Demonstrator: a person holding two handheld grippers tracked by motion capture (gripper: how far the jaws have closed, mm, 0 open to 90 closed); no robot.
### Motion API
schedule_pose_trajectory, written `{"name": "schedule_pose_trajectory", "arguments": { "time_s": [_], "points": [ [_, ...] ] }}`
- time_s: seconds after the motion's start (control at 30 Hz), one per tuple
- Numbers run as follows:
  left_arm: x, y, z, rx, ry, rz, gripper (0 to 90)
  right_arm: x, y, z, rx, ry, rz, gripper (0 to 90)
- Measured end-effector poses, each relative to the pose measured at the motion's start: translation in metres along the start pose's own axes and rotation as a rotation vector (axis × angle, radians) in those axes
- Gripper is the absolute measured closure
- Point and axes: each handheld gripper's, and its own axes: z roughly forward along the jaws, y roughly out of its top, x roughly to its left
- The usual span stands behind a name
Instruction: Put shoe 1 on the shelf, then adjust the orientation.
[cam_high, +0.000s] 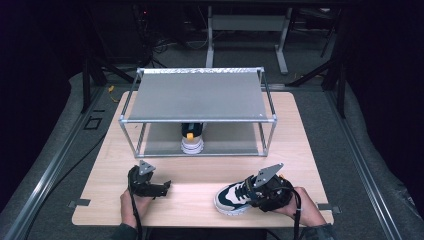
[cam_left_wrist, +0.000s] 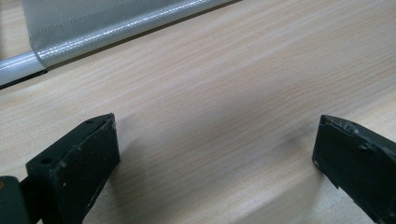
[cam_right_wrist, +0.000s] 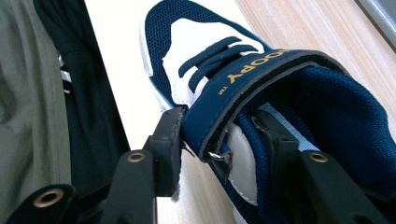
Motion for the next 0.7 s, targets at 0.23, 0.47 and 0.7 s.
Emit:
{"name": "schedule_pose_trajectory", "arguments": {
  "time_s": [0.23,0.47,0.7],
  "points": [
    [0.0,0.0,0.0,0.001,0.0,0.001,0.5,0.003,-0.002,-0.002,-0.039,-0.005,-0.028,70.7],
    [0.0,0.0,0.0,-0.002,0.0,-0.002,0.5,0.007,0.0,-0.011,-0.121,-0.021,0.024,73.1],
    [0.0,0.0,0.0,0.0,0.0,0.0,0.5,0.013,0.006,-0.021,-0.172,-0.104,0.106,73.2]
  ]
}}
